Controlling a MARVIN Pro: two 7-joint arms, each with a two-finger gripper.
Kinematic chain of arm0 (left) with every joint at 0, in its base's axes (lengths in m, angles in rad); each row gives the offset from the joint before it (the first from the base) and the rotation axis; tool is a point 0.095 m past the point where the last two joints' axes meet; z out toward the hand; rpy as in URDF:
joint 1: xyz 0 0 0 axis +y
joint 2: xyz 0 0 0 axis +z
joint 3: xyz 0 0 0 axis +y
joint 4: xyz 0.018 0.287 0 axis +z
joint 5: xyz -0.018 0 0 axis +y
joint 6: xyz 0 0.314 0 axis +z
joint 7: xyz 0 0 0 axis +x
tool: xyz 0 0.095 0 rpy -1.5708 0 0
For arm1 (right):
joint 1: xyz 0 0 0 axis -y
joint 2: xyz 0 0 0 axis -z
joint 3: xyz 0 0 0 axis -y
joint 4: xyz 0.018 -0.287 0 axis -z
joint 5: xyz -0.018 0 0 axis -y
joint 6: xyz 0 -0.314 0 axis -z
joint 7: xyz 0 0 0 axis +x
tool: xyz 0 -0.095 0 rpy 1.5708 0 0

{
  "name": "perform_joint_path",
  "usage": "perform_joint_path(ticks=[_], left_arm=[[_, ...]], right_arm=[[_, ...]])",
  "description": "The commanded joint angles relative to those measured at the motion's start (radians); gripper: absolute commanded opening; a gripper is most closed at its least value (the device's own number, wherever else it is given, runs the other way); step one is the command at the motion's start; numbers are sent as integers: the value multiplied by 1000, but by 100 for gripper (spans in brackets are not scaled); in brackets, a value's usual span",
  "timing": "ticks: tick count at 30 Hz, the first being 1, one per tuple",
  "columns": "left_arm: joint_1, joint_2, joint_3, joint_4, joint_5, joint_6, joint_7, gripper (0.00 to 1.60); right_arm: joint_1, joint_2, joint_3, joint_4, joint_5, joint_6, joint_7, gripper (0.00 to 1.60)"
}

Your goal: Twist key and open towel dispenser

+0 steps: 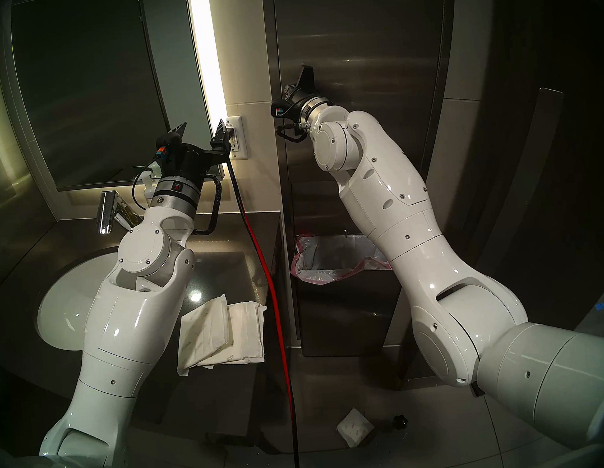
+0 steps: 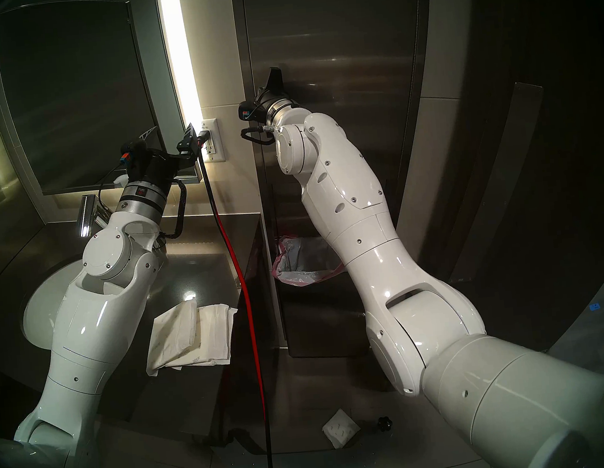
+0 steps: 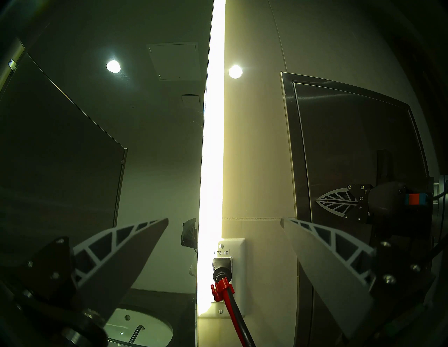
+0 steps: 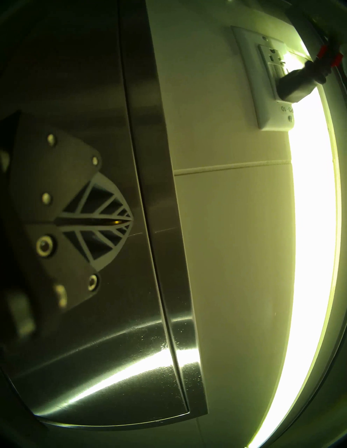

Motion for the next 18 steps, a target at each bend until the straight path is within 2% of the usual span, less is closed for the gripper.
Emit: perform_joint_path(ticks=[1, 7, 18], left_arm=[[-16, -1, -1, -9, 2, -1, 1, 160], [-16, -1, -1, -9, 2, -1, 1, 160], [-15, -1, -2, -9, 2, -1, 1, 160]], right_arm=[[-18, -48, 68, -32, 78, 40, 12, 0], [-42, -78, 113, -54, 146, 68, 18, 0], [-91, -169, 229, -95, 315, 136, 40, 0]])
